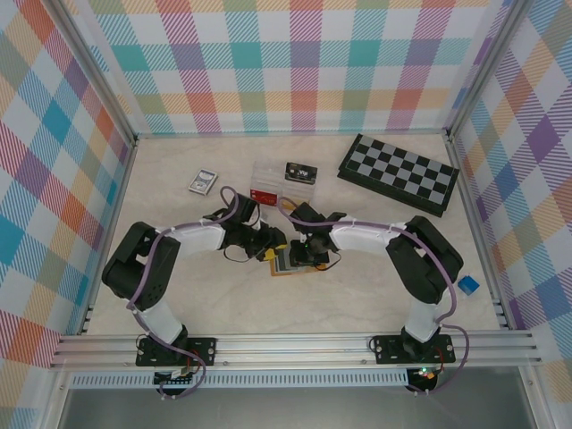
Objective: Take the credit cards out of the card holder
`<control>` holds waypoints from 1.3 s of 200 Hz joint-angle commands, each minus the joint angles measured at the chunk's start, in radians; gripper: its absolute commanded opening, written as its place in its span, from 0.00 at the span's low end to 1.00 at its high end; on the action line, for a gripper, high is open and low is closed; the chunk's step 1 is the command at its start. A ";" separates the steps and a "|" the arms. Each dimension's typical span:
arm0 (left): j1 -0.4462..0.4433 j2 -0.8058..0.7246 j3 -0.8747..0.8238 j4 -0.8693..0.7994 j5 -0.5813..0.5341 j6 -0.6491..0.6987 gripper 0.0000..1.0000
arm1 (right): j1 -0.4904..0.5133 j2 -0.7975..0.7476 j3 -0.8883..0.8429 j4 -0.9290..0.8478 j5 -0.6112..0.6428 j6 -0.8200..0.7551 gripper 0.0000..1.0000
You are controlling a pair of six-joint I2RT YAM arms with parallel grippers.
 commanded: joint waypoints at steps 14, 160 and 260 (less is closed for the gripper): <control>-0.013 0.039 0.037 0.019 -0.010 -0.017 0.43 | -0.015 -0.019 -0.035 0.015 -0.028 -0.019 0.25; -0.013 0.062 0.028 0.033 -0.029 -0.030 0.47 | -0.040 -0.177 -0.162 0.188 -0.123 -0.079 0.38; -0.013 0.058 0.001 0.006 -0.067 -0.043 0.31 | 0.033 -0.148 -0.098 0.100 0.016 -0.054 0.35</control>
